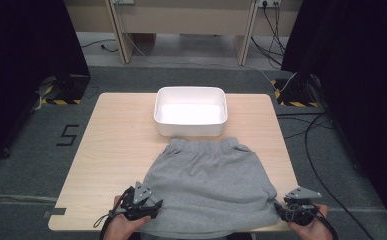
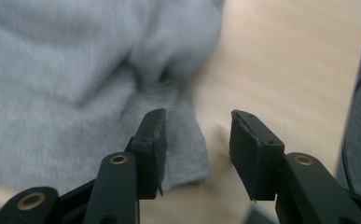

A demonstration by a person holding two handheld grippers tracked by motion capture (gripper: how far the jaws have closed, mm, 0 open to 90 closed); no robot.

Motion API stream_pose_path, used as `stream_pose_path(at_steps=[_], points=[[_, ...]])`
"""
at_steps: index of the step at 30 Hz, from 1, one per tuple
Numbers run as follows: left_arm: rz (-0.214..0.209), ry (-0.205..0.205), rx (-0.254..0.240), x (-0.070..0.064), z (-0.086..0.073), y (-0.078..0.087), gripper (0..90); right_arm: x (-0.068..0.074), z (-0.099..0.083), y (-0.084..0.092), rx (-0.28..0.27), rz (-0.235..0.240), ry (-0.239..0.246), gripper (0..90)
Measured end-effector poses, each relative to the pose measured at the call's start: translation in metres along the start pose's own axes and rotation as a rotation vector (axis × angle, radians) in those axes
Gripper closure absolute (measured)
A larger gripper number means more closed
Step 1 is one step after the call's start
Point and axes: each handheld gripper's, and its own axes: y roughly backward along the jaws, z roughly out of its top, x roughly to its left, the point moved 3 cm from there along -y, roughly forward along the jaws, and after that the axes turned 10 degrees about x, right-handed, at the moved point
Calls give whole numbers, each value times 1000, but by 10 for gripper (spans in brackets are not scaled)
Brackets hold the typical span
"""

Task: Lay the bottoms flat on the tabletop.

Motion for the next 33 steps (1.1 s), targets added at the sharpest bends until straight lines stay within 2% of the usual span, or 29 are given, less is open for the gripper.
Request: stream_pose_path(at_steps=[2, 5, 7, 9, 10, 12, 14, 16, 19, 21, 23, 26, 29, 31, 33], points=[[-5, -1, 8, 1, -3, 3, 345, 2, -7, 7, 62, 3, 29, 568], [-1, -15, 22, -1, -5, 6, 345, 13, -12, 15, 131, 7, 72, 555], [-5, -31, 38, -2, -5, 7, 345, 19, -8, 18, 109, 23, 97, 532], [-4, -40, 40, -1, -1, 8, 342, 19, 2, 22, 52, 37, 74, 507], [-1, -31, 30, 0, 2, 7, 338, 18, 9, 23, 18, 30, 53, 493], [-5, -24, 7, 3, 11, 5, 337, 12, 28, 22, -59, 6, 62, 478], [-14, -15, -13, 5, 23, -1, 337, 9, 48, 16, -123, 22, 47, 473], [-23, -12, -33, 7, 38, -9, 338, 11, 67, 7, -141, 26, 61, 465], [-47, -14, -29, 8, 57, -26, 341, 21, 95, -11, -129, 71, 138, 459], [-48, -18, -5, 9, 64, -38, 346, 27, 111, -25, -117, 70, 157, 447], [-56, -1, 12, 13, 67, -47, 346, 32, 125, -39, -91, 62, 183, 438], [-61, 16, -1, 16, 68, -48, 343, 36, 137, -59, -17, 54, 177, 403], [-55, 13, 4, 14, 69, -49, 338, 31, 144, -67, -37, 84, 105, 370], [-48, 14, 8, 14, 70, -49, 338, 28, 147, -69, -40, 94, 81, 358], [-47, 19, 15, 14, 71, -49, 338, 26, 149, -71, -47, 96, 83, 356]])
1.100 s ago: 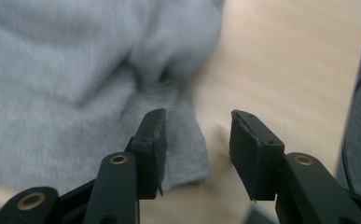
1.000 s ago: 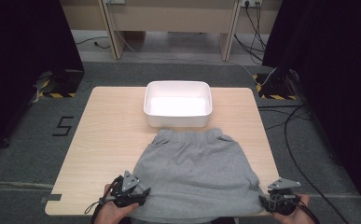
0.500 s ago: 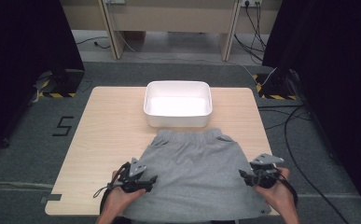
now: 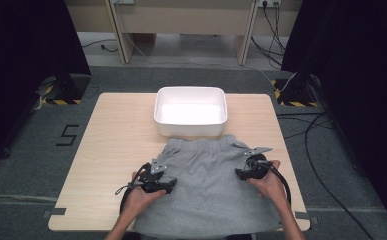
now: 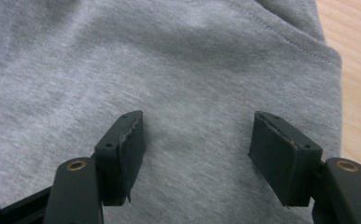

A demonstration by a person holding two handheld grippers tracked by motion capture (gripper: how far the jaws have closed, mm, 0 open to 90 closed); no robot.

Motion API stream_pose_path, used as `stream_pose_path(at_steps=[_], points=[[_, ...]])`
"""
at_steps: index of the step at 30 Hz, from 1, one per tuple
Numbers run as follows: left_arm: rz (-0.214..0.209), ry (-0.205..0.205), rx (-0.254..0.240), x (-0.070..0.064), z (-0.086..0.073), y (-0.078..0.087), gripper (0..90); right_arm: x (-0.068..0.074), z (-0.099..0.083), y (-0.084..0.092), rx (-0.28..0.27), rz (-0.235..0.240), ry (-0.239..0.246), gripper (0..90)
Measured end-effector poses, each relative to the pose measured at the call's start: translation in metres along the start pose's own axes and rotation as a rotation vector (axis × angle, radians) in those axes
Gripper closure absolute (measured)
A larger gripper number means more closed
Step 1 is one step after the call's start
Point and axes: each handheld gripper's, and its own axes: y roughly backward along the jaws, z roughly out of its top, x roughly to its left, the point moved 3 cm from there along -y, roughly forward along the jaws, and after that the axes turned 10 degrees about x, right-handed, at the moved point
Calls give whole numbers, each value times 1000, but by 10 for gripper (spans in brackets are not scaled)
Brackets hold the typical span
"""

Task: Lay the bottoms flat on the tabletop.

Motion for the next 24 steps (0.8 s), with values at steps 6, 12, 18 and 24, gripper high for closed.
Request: stream_pose_path(at_steps=[6, 12, 18, 24], points=[[-4, 2, 4, 4, 4, -3, 338, -2, 2, -3, -33, -9, -22, 354], [-2, -3, -4, 7, 5, -3, 338, -1, 2, -4, -46, -18, -32, 354], [-4, -6, -9, 8, 4, -3, 338, -1, 2, -4, -54, -28, -32, 353], [-8, -2, -12, 7, 3, -3, 337, -1, 1, -1, -66, -17, -58, 359]])
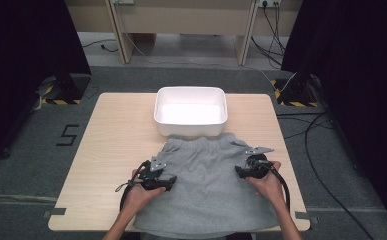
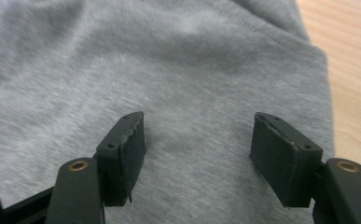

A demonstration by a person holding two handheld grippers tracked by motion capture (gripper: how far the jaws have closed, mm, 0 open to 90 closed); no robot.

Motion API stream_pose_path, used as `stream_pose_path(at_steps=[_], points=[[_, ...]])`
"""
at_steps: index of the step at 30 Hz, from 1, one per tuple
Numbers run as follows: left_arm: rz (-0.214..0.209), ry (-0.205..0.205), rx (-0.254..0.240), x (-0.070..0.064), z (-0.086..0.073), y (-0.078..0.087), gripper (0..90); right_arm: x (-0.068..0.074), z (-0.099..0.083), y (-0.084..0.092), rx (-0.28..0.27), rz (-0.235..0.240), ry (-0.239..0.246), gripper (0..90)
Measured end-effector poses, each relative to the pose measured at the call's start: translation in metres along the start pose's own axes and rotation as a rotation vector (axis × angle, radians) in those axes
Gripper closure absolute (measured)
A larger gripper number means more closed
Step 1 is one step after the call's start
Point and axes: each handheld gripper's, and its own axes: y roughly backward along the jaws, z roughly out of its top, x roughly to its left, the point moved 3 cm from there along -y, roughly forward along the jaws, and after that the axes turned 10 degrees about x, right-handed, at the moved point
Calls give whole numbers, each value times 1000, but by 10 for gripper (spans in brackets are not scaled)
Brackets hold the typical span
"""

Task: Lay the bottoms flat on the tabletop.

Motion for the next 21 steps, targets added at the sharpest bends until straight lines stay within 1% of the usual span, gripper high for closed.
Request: stream_pose_path(at_steps=[3, 5, 7, 8, 9, 11, 16, 20, 21], points=[[-26, 16, -3, 3, 0, 2, 340, 1, 1, 9, -50, 16, -6, 363], [-35, 21, -24, 6, 1, 4, 334, 6, 3, 18, -86, 24, 1, 364], [-35, 34, -44, 10, 2, 7, 333, 13, 3, 25, -113, 50, 5, 363], [-35, 38, -50, 12, 3, 10, 332, 16, 3, 28, -128, 63, 16, 361], [-34, 47, -59, 14, 4, 12, 331, 20, 2, 31, -140, 73, 18, 358], [-26, 51, -65, 18, 5, 15, 330, 26, 2, 37, -161, 86, 23, 354], [-16, 72, -66, 28, 5, 17, 329, 40, 3, 47, -199, 115, 29, 345], [-16, 90, -64, 33, 6, 18, 327, 51, 3, 51, -211, 130, 24, 313], [-17, 87, -66, 33, 8, 19, 326, 54, 3, 52, -213, 141, 25, 307]])
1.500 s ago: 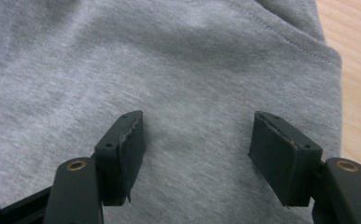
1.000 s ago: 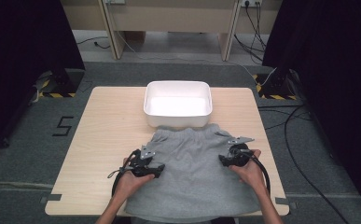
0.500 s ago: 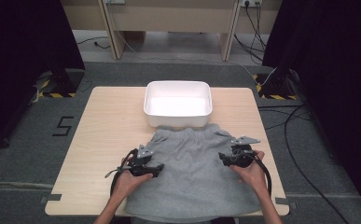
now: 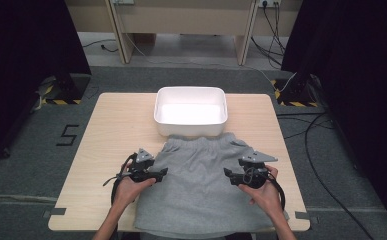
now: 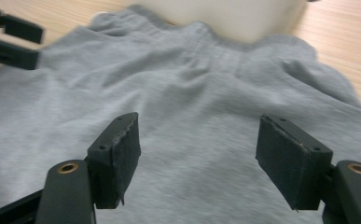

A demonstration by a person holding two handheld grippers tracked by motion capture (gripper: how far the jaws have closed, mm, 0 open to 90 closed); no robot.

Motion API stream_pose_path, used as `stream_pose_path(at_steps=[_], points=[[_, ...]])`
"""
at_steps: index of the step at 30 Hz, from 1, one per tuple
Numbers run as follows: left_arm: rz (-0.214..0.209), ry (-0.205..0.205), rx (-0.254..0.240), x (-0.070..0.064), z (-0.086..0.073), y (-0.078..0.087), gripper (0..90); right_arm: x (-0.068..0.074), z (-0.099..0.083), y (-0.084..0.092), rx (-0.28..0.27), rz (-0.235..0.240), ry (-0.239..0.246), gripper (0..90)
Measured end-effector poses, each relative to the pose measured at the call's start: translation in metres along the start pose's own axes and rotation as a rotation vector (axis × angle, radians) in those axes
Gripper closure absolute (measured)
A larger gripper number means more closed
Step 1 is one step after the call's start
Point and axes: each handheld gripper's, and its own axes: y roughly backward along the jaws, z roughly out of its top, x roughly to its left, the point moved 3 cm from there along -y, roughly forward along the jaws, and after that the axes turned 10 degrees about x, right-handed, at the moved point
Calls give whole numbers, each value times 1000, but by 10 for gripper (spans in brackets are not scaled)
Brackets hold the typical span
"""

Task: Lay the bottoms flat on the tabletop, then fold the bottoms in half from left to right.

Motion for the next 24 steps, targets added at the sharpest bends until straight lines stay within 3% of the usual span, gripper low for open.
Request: stream_pose_path(at_steps=[4, 9, 24], points=[[0, -2, -7, 3, 5, 2, 323, 14, 0, 2, -11, 29, 17, 296], [0, 30, -9, 13, 7, 0, 311, 30, -2, 1, -3, 57, 63, 272], [23, 61, 11, 26, 27, -18, 282, 54, 0, -4, 2, 108, 113, 270]])
